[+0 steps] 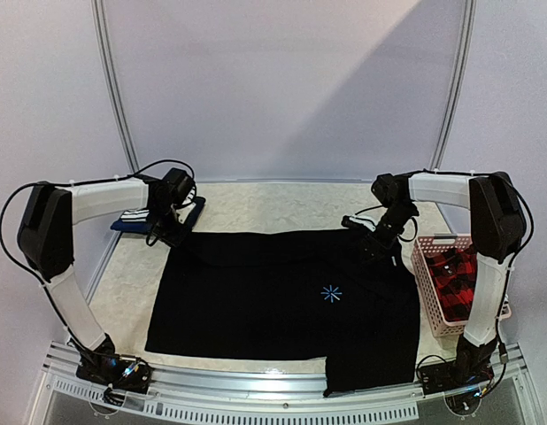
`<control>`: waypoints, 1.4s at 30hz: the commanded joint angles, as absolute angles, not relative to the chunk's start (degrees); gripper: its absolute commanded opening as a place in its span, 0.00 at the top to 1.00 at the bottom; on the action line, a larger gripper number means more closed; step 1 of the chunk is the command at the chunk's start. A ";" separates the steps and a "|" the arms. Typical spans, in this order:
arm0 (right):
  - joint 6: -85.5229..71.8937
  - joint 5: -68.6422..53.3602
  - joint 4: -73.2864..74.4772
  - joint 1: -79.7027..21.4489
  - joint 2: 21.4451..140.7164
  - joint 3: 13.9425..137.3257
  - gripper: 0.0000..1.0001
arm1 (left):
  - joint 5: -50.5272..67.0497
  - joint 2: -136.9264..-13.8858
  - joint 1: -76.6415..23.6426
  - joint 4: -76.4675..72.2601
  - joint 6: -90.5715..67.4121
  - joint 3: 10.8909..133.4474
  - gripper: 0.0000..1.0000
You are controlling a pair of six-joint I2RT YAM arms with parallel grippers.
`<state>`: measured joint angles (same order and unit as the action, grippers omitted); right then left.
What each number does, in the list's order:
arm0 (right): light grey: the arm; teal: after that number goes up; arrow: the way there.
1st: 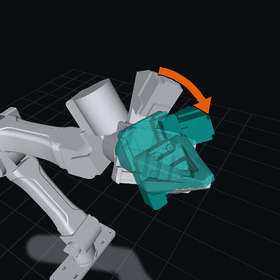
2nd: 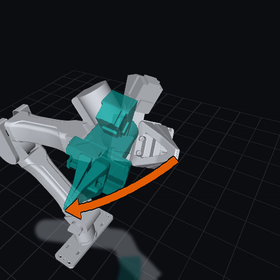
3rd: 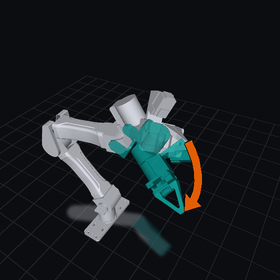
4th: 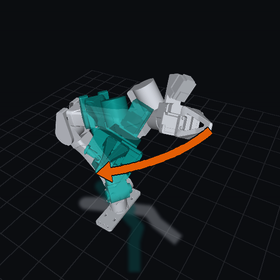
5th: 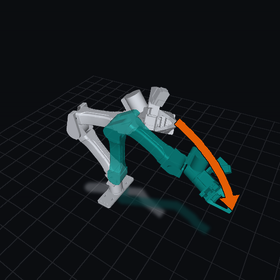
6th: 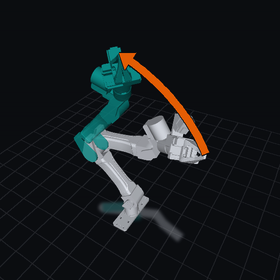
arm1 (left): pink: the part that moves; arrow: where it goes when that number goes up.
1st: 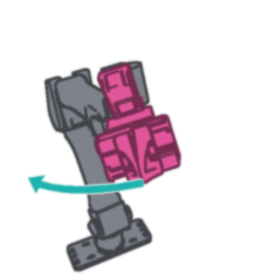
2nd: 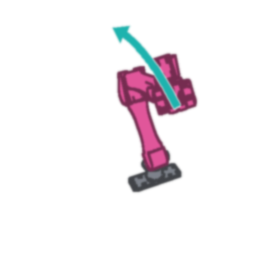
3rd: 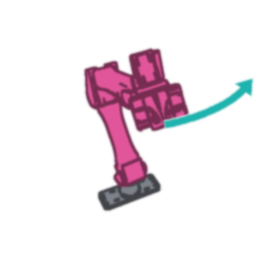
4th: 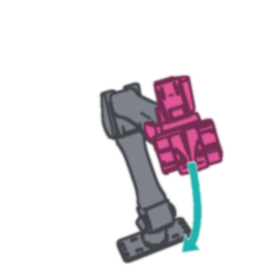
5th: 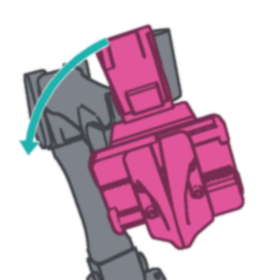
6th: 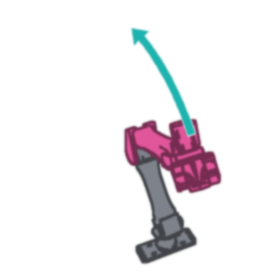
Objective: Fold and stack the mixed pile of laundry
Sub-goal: Adjust the 1/3-folded T-shirt at the center of the board.
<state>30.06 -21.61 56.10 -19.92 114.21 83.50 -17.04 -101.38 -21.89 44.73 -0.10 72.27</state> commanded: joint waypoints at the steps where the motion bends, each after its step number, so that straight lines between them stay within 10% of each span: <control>1: 30.50 -22.59 55.55 -20.21 115.29 83.06 0.47 | -18.78 -99.05 -26.17 47.02 12.70 71.38 1.00; 16: 30.58 -23.65 56.17 -20.93 115.81 83.72 0.47 | -22.31 -91.05 -29.88 60.71 -4.79 69.70 0.73; 32: 31.44 -23.43 56.25 -21.31 114.90 82.55 0.47 | 9.96 -76.44 -14.23 17.02 -57.62 38.62 0.64; 42: 31.67 -23.99 56.36 -21.35 115.61 82.62 0.47 | -2.34 -57.41 -14.10 -5.82 -84.86 17.17 0.46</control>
<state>30.98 -23.09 56.10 -21.02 114.83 83.15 2.13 -61.54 -14.55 7.03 -72.49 20.45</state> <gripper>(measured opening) 0.532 0.516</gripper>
